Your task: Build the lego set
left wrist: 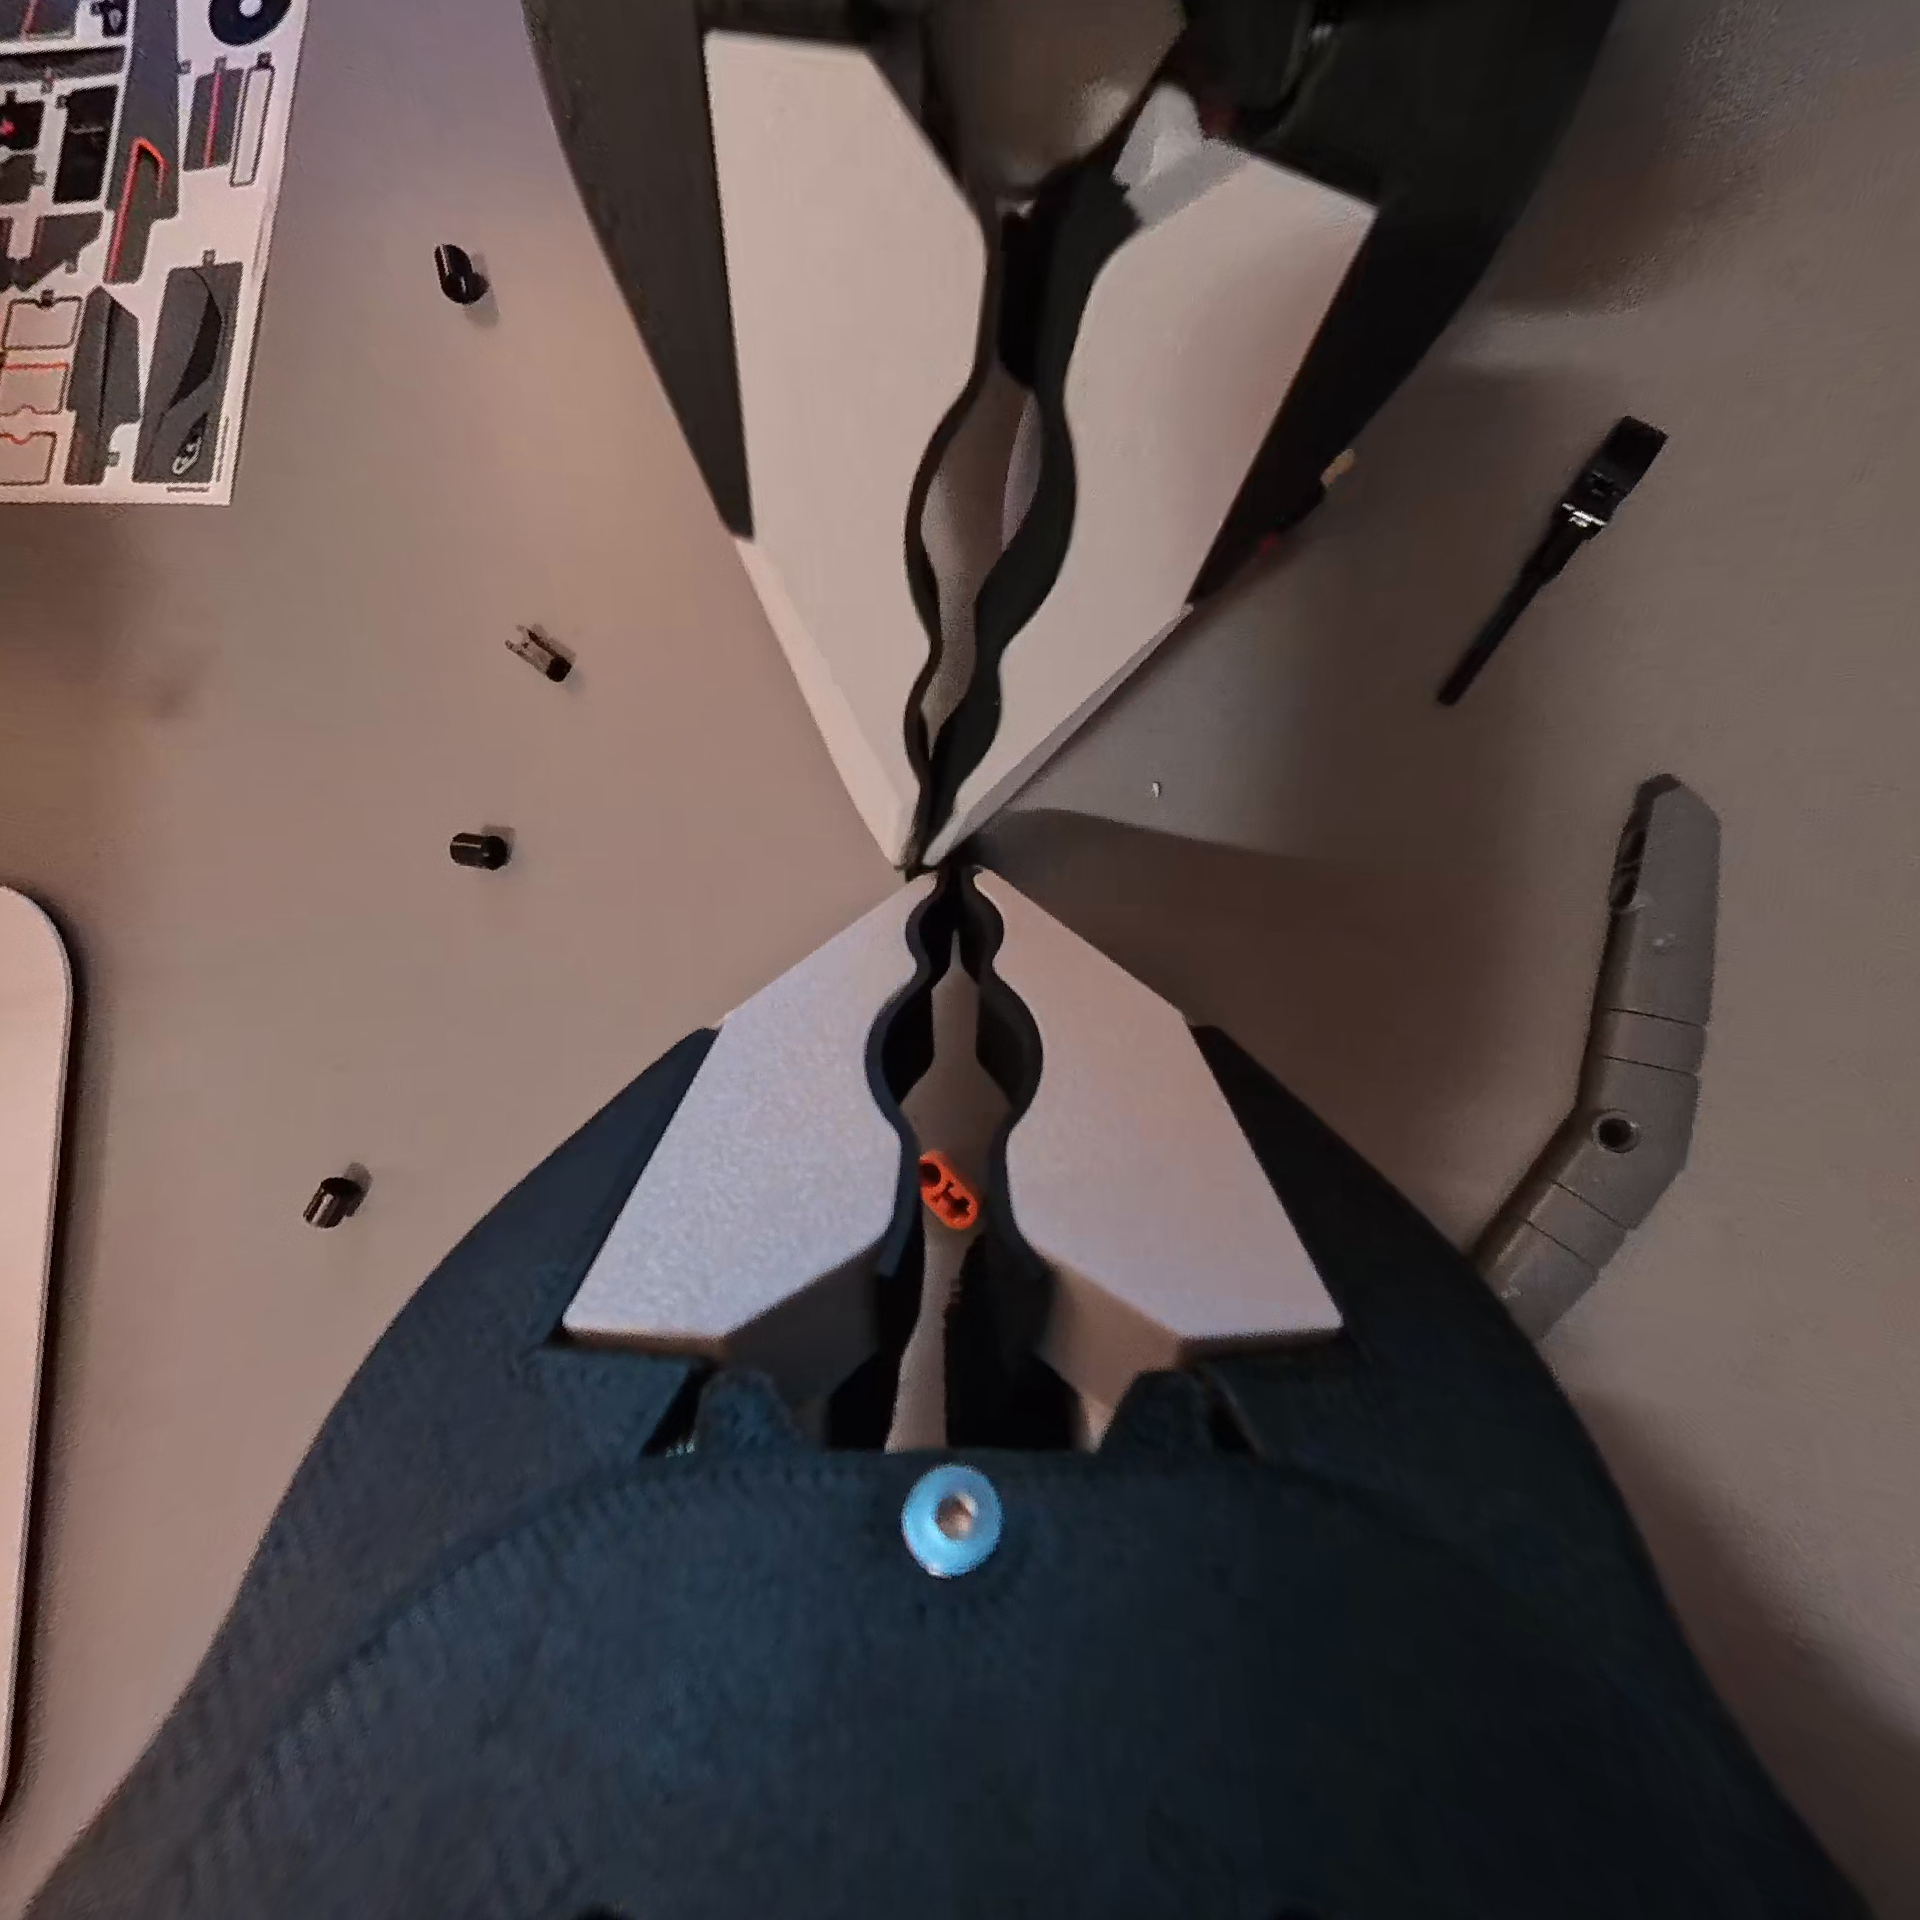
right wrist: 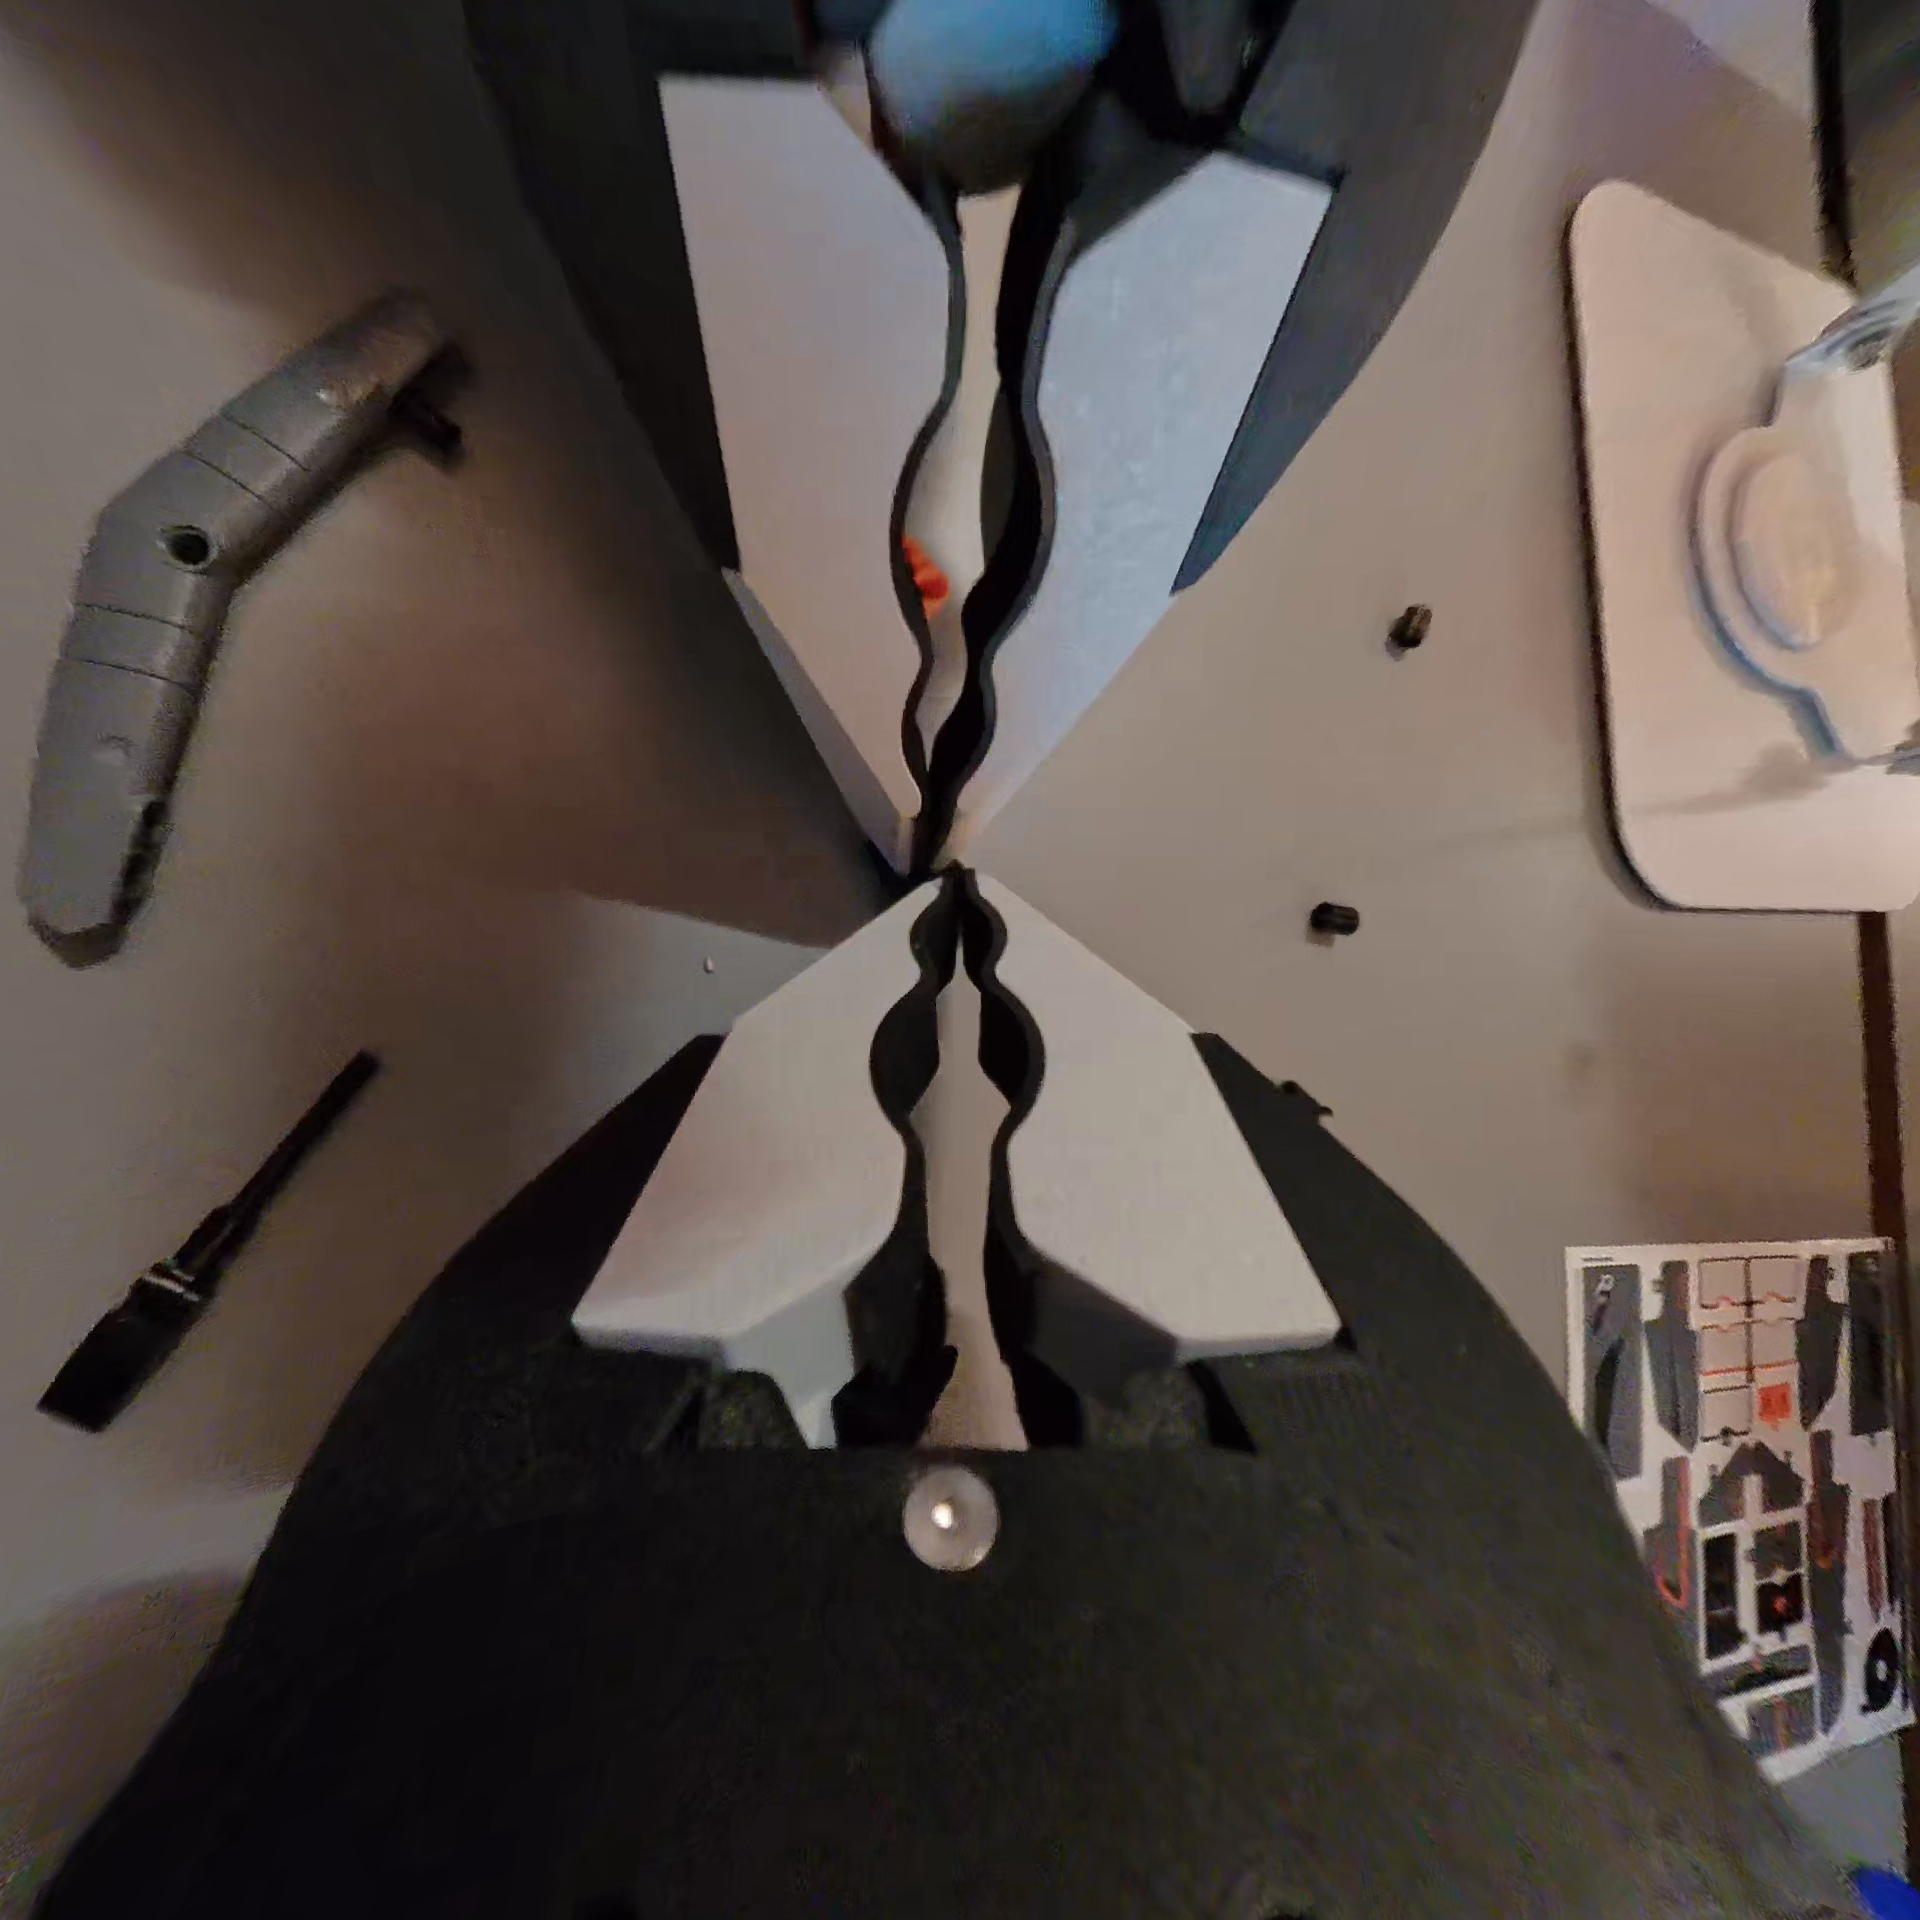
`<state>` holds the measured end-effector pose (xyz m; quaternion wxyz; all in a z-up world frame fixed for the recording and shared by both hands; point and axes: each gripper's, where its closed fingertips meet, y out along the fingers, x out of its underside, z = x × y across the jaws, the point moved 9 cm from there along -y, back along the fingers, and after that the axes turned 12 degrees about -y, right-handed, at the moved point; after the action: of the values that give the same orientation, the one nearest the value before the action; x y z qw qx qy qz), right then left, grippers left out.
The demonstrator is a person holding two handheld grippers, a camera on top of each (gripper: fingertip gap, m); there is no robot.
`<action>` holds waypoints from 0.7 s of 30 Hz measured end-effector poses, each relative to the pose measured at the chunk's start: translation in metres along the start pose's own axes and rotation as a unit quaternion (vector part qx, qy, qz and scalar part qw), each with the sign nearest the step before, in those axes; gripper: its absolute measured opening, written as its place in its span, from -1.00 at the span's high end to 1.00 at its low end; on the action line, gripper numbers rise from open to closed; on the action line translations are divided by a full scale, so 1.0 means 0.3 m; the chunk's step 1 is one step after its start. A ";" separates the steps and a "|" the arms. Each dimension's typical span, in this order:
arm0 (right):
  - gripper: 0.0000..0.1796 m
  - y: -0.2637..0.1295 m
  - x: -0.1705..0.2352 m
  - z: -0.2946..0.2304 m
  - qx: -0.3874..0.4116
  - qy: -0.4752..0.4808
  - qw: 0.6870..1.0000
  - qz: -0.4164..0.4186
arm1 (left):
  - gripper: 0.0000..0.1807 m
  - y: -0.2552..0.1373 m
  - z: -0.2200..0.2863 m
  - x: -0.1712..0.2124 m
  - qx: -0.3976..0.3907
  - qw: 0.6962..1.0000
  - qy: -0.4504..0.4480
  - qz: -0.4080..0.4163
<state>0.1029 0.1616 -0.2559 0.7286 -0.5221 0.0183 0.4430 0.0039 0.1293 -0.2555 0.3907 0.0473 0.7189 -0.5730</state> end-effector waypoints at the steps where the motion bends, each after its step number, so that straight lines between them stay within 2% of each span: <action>1: 1.00 0.002 0.000 0.002 -0.004 0.002 1.000 0.007 | 1.00 0.000 0.000 0.000 0.000 1.000 -0.001 0.000; 9: 1.00 0.004 0.002 0.015 -0.032 0.023 0.999 0.007 | 1.00 -0.001 -0.008 0.004 0.013 1.000 -0.016 0.005; 14: 1.00 0.014 -0.006 0.049 -0.088 0.068 0.994 -0.007 | 1.00 -0.003 -0.006 0.008 0.011 1.000 -0.022 0.009; 21: 1.00 0.028 -0.029 0.086 -0.150 0.073 0.985 -0.048 | 1.00 -0.022 -0.005 0.029 0.000 0.999 -0.040 0.009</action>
<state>0.0807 0.1767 -0.2461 0.6593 -0.6562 -0.0203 0.3664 -0.0062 0.1252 -0.2557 0.4243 0.0309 0.7023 -0.5708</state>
